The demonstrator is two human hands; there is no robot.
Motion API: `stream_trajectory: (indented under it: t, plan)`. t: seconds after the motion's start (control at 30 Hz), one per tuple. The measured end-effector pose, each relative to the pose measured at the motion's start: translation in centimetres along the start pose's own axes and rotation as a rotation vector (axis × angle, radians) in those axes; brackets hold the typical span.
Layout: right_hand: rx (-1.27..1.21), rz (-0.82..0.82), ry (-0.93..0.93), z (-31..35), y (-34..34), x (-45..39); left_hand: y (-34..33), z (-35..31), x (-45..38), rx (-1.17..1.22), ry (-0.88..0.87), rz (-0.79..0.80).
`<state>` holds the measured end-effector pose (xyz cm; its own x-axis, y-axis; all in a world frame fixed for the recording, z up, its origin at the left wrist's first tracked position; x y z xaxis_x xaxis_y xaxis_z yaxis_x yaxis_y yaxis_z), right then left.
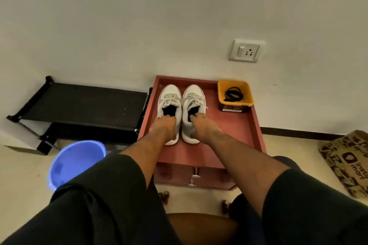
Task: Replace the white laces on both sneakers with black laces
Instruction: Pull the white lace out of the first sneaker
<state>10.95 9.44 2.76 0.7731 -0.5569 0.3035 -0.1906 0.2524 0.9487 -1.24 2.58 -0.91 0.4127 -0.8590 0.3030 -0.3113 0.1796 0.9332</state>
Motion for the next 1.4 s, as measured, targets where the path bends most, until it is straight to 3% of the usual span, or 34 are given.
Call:
stream_trajectory:
  t: [0.17, 0.4, 0.6, 0.77, 1.03, 1.13, 1.27, 1.33, 1.4]
  plan:
    - [-0.012, 0.022, 0.024, -0.5, -1.6, -2.7, -0.2, 0.4, -1.4, 0.016, 0.009, 0.05]
    - [-0.012, -0.029, 0.067, -0.9, -1.9, -3.0, 0.5, 0.3, -0.4, 0.116, -0.038, -0.034]
    - [-0.072, -0.086, 0.075, -2.1, -2.6, 4.1, -0.8, -2.4, 5.2, 0.192, -0.102, -0.103]
    - [-0.028, -0.091, 0.118, -2.2, -5.0, 10.4, -2.7, -4.7, 9.2, 0.148, -0.086, -0.012]
    - [0.04, 0.046, 0.093, -1.1, -5.7, 12.9, -3.1, -6.8, 12.0, 0.085, -0.079, 0.062]
    - [-0.156, 0.003, 0.044, -1.8, -4.7, 13.2, -2.2, -6.9, 12.2, 0.181, -0.112, -0.062]
    - [-0.656, -0.299, -0.129, -4.8, -2.6, 13.1, -1.0, -7.3, 11.8, 0.392, -0.19, -0.359]
    - [-0.738, -0.402, -0.258, -6.9, -2.2, 12.5, -1.1, -7.5, 10.8, 0.41, -0.175, -0.382]
    - [-0.73, -0.389, -0.318, -8.2, -2.5, 11.5, -1.4, -7.9, 9.6, 0.413, -0.151, -0.37]
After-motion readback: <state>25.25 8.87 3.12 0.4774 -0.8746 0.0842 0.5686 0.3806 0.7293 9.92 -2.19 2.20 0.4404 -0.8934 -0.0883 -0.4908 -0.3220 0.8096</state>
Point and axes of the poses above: each hand's wrist, its own x-axis away from the middle knuckle, its own y-axis out of the back of the hand, z = x × y, the point moved 3 cm from there along -x, towards the middle knuckle, and after that the axes turned 6 degrees about x, right-handed, at the moved point
